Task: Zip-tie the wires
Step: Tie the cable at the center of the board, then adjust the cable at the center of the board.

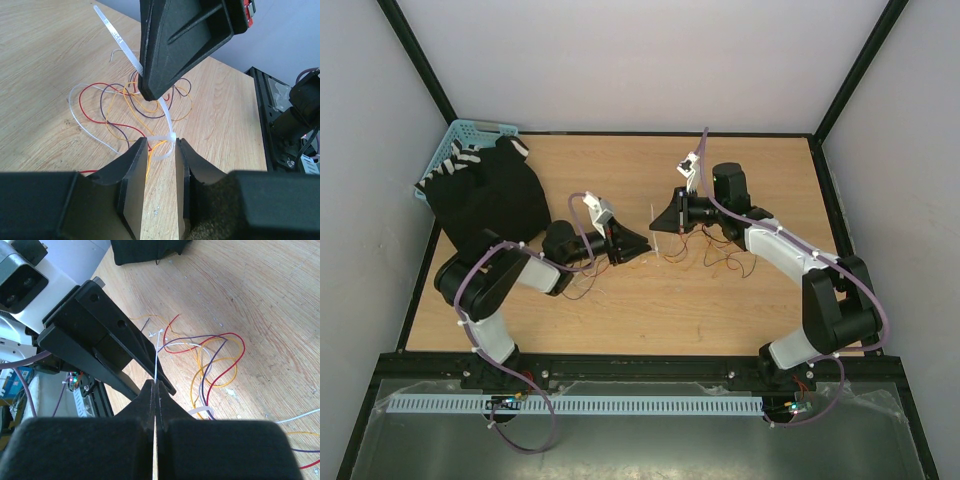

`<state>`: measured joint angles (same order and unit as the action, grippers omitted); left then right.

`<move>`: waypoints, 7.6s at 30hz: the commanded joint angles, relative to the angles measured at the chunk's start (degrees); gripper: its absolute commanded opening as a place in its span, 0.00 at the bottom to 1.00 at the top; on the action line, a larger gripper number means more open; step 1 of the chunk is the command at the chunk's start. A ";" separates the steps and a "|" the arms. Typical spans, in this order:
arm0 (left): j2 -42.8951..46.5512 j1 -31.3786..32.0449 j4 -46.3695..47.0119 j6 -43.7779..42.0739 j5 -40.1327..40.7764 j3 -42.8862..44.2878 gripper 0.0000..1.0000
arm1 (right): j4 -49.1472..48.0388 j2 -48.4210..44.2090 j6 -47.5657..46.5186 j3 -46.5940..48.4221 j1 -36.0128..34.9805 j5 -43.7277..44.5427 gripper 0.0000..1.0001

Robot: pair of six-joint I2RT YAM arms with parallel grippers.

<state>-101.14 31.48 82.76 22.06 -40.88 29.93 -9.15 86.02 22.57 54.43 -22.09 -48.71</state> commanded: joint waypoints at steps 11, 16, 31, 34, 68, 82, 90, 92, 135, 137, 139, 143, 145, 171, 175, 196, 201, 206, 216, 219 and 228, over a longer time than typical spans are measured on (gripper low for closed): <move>-2.50 2.84 2.05 1.17 -0.97 5.62 0.31 | -1.58 -1.44 0.64 -0.69 0.12 -1.17 0.00; -3.57 3.05 2.05 1.07 -0.90 6.10 0.21 | -1.88 -1.82 2.26 -0.91 0.11 -1.06 0.00; -5.58 3.76 2.05 -0.05 -1.47 4.88 0.03 | -1.51 -2.07 2.27 3.08 0.19 0.53 0.00; -5.30 3.76 2.05 -0.67 -1.22 4.47 0.00 | -0.57 -1.68 2.12 4.77 0.20 0.46 0.00; -7.57 2.75 2.05 -3.86 -1.39 1.97 0.00 | 5.01 -0.06 1.78 19.76 1.18 0.72 0.00; -7.89 2.50 2.05 -3.69 -1.57 2.11 0.00 | 6.86 0.08 1.23 23.18 1.97 0.46 0.00; -7.07 1.70 2.05 -0.91 -1.25 2.34 0.00 | 7.60 -1.30 -1.63 22.53 3.48 0.49 0.33; -6.26 1.21 2.05 0.21 -0.55 2.30 0.00 | 8.42 -3.85 -3.76 20.55 4.87 2.34 0.48; 16.73 -1.99 -45.63 4.53 7.09 19.03 0.00 | -46.01 -28.52 -16.41 -39.22 9.14 7.71 0.68; 17.06 -2.00 -46.42 4.67 6.72 19.41 0.00 | -48.58 -28.25 -19.01 -40.80 8.03 8.54 0.68; 17.39 -1.96 -46.78 5.02 6.32 19.71 0.00 | -52.86 -27.70 -21.86 -42.52 6.73 9.85 0.68; 18.12 -1.64 -47.72 4.66 6.33 19.77 0.00 | -57.80 -24.51 -22.82 -41.61 4.25 7.72 0.69; 18.53 -1.57 -48.03 4.42 6.49 19.71 0.00 | -58.15 -22.62 -22.44 -39.98 2.65 7.10 0.70; 25.73 -1.04 -57.95 3.11 7.97 21.64 0.00 | -58.16 -23.17 -17.10 -34.46 -0.85 4.76 0.68; 26.17 -0.93 -59.00 3.19 8.60 21.72 0.00 | -60.79 -26.33 -18.94 -38.62 -1.92 1.49 0.63; 26.89 -0.54 -62.43 1.88 10.90 22.76 0.00 | -61.84 -6.10 -31.68 -34.57 -14.47 14.59 0.62; 26.80 -0.34 -63.09 2.39 11.05 23.07 0.00 | -64.16 -1.04 -33.74 -33.91 -14.52 19.27 0.63; 27.10 -0.20 -63.73 2.31 11.49 23.02 0.00 | -63.23 0.39 -37.52 -32.93 -14.56 22.89 0.65; 27.12 0.13 -64.52 2.73 11.53 23.32 0.00 | -59.72 3.34 -42.26 -28.72 -14.56 22.97 0.67; 27.22 0.20 -64.64 2.66 11.60 23.33 0.00 | -58.33 4.32 -42.68 -27.89 -14.56 21.91 0.64; 27.23 0.27 -64.91 2.74 11.36 23.59 0.00 | -57.12 6.67 -42.54 -26.10 -14.52 21.39 0.48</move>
<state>-75.70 31.55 17.41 24.84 -29.47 51.33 -66.39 91.92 -19.57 26.13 -36.36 -25.93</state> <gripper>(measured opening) 0.001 0.510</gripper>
